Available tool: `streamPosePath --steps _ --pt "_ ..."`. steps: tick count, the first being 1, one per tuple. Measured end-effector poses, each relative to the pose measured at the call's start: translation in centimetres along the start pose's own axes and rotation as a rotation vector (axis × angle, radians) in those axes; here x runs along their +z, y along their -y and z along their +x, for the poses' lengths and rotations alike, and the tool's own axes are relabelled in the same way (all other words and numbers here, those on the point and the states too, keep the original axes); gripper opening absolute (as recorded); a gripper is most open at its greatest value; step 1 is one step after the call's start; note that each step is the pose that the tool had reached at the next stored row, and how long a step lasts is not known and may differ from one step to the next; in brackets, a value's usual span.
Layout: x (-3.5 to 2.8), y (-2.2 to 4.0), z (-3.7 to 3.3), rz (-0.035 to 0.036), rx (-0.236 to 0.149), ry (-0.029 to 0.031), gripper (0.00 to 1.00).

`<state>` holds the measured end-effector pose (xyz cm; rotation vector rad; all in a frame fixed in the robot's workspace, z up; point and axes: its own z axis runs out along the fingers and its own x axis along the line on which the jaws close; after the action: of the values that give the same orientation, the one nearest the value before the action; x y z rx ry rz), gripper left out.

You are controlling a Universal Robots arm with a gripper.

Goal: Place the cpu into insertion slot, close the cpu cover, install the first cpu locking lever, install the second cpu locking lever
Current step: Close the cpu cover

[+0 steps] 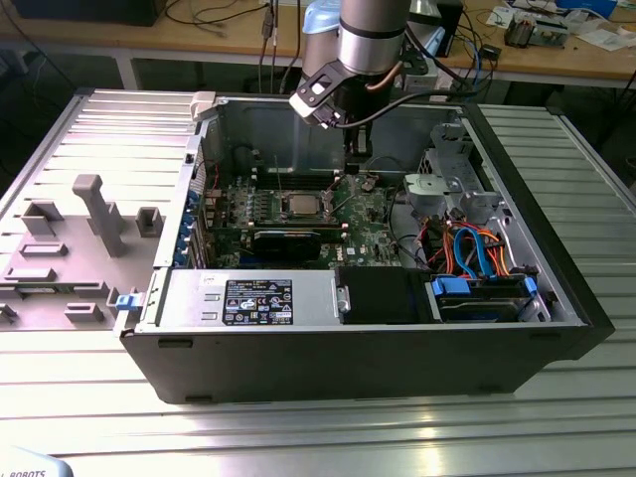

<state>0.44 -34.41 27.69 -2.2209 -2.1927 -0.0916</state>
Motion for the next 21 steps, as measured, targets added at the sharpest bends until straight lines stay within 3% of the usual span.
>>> streamPosePath --steps 18,21 --pt "0.01 -0.36 0.07 0.0 0.0 0.0007 0.11" --pt "0.06 -1.35 0.08 0.0013 0.0 0.0006 0.11"
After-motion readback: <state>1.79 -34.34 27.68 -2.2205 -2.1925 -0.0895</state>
